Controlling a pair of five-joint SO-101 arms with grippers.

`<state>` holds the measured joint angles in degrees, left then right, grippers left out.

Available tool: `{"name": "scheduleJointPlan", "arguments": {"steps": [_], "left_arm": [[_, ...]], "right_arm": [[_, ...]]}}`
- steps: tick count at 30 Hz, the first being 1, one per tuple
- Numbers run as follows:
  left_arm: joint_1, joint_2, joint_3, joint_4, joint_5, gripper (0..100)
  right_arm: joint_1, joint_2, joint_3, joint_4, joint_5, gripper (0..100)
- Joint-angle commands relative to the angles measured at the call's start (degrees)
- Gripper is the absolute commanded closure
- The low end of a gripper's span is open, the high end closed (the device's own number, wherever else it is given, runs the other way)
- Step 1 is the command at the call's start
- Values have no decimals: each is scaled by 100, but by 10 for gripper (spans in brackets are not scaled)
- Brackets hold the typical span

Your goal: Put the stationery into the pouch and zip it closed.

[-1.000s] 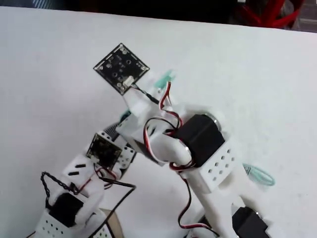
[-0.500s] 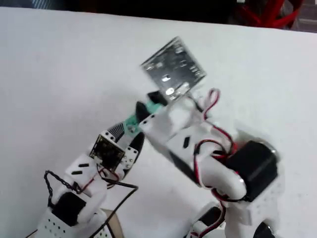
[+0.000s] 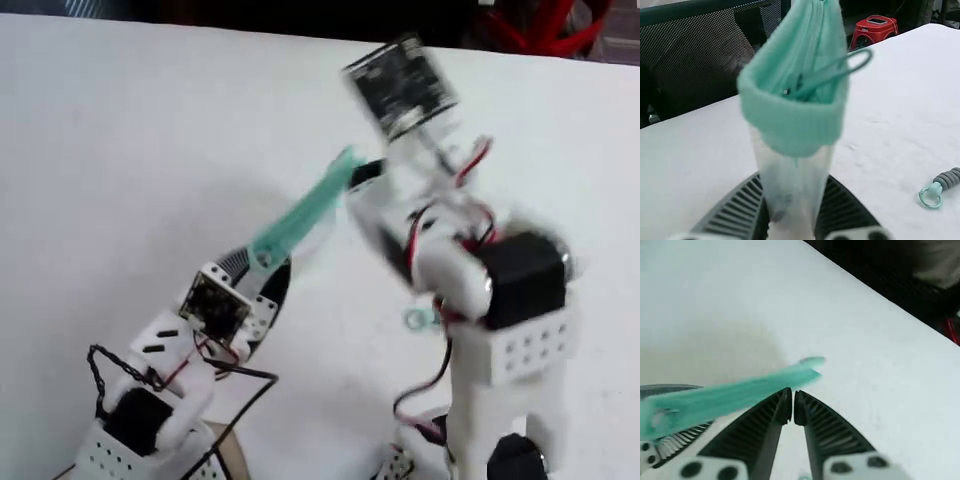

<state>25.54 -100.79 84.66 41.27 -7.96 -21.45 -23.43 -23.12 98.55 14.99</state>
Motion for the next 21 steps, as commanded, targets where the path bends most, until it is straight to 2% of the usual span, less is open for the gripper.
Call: {"name": "scheduleJointPlan", "arguments": {"steps": [1,5,7,11,13,16,21], "left_arm": [[-444,-40,-79,-484,-26,976],[-1112,-4,-229,-1398,-62,976],[-1314,22,-457,-1574,-176,976],[-1182,558,-826,-1741,-1327,976],[-1121,1112,-844,-2171,-1741,976],[-1165,2193,-985,-2998,-1908,976],[-1121,4233,-1996,-3226,-1855,976]], "right_arm": [[910,207,193,-57,44,981],[1534,330,1037,-646,26,981],[1807,251,1609,-1024,26,981],[2149,-119,2927,-1789,-132,981],[2176,-374,3640,-2281,-176,981],[2158,-804,4677,-3064,-193,981],[2158,-1323,5925,-4233,-571,981]]}}
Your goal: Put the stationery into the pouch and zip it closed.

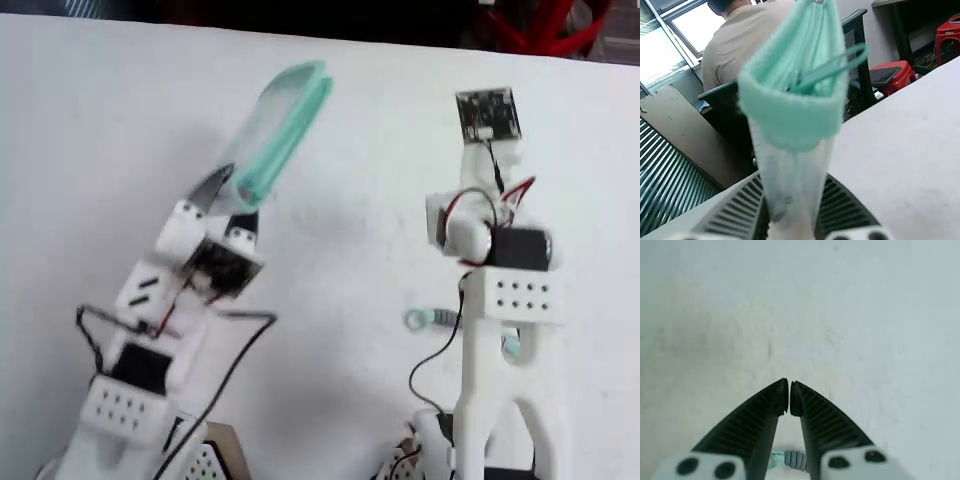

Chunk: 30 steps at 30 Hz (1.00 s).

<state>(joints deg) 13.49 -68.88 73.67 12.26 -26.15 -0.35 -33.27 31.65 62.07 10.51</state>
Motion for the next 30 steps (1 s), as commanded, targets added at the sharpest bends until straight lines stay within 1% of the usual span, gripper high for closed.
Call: {"name": "scheduleJointPlan", "arguments": {"steps": [1,4,9,14,15,17,18,19,21,23,26,28,30], "left_arm": [[92,1420,-1108,-360,114,976],[233,2387,-1644,-554,659,973],[787,3925,-2295,-844,695,973],[989,5270,-2936,-853,747,970],[1042,5376,-2989,-844,747,955],[1121,5402,-2936,-844,791,889],[1138,5358,-2875,-844,958,851],[1156,5305,-2813,-826,1275,819],[1156,5130,-2822,-396,1952,776],[1270,4910,-3068,475,2400,750],[1596,4602,-3648,1952,2655,728],[1807,4462,-4009,2734,2681,713],[2009,4365,-4273,3323,2593,701]], "right_arm": [[48,-356,598,-769,-123,981],[57,-242,809,-1121,-123,981],[198,119,800,-1314,-158,981],[444,347,800,-1525,-167,981],[444,365,800,-1534,-167,981],[426,356,800,-1525,-167,981],[426,347,800,-1516,-167,981],[444,338,800,-1516,-167,981],[444,338,800,-1525,-158,981],[444,338,800,-1525,-149,981],[462,330,800,-1525,-132,981],[602,330,791,-1525,-132,981],[796,356,668,-1473,-141,981]]}}
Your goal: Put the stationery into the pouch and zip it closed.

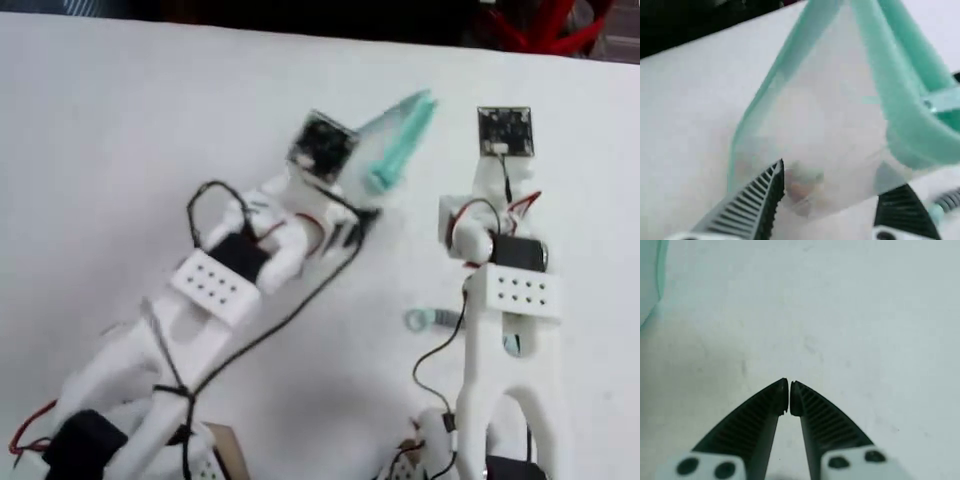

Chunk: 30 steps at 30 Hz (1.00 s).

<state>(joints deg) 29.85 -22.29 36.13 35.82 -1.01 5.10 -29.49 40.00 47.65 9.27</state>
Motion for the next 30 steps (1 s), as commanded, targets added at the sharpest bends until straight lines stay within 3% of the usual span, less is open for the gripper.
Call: {"name": "scheduleJointPlan", "arguments": {"steps": [1,5,8,12,16,21,22,27,30], "left_arm": [[497,-330,-615,1213,0,700],[1191,-444,-853,1881,-668,701],[1262,-778,-1196,2224,-1011,704],[435,-1525,-1837,2435,-1046,743],[-1033,-2229,-2119,2418,-1029,802],[-2993,-2264,-1240,1996,-1002,986],[-3204,-2211,-905,1881,-1002,976],[-3222,-1912,941,958,-923,978],[-3064,-1851,1846,-26,-378,976]], "right_arm": [[347,4,-246,40,-18,981],[716,4,-457,251,-35,981],[989,4,-545,321,-26,981],[1086,4,-527,321,0,981],[1086,13,-527,391,9,981],[1086,356,-563,488,18,981],[1086,558,-615,479,18,981],[1121,2255,-1530,734,9,981],[1323,3213,-2207,1068,0,981]]}}
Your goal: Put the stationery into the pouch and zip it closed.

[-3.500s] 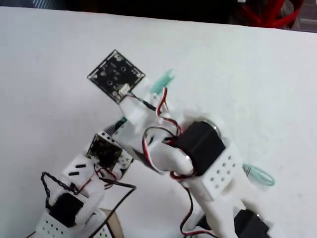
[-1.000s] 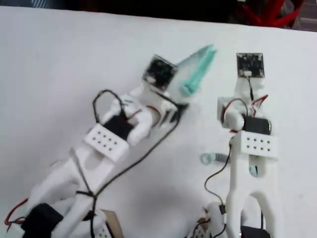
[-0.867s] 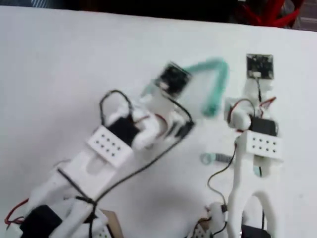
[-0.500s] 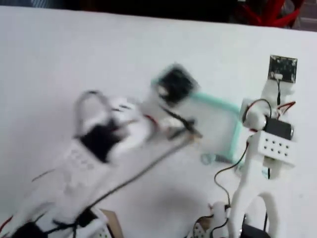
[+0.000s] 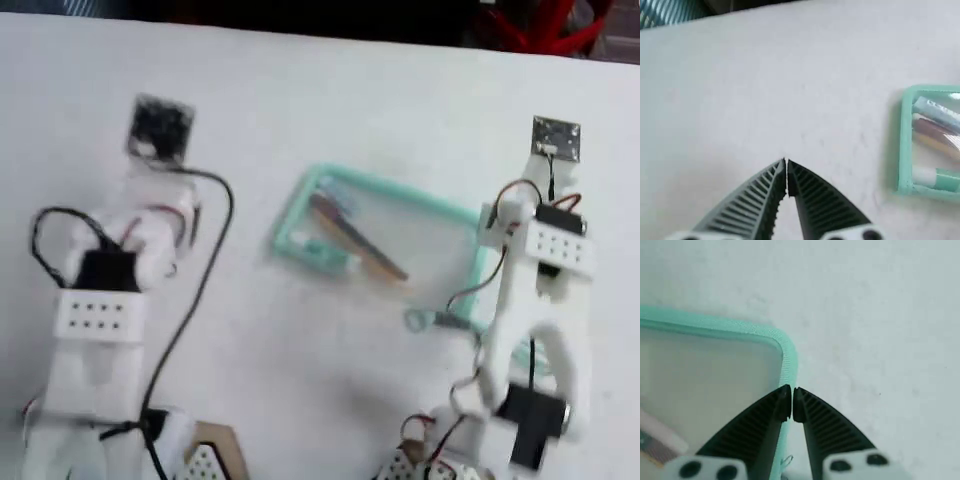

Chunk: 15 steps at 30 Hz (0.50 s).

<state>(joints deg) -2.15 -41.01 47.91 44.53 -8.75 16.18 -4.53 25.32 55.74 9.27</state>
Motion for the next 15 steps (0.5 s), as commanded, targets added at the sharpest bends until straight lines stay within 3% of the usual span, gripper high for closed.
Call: {"name": "scheduleJointPlan", "arguments": {"steps": [1,6,15], "left_arm": [[136,4,914,-1222,536,976],[136,-4,1495,-2031,580,976],[145,-4,1591,-2066,589,976]], "right_arm": [[286,936,-932,374,0,981],[233,1815,-1459,488,26,981],[-514,2985,-2602,1042,369,981]]}}
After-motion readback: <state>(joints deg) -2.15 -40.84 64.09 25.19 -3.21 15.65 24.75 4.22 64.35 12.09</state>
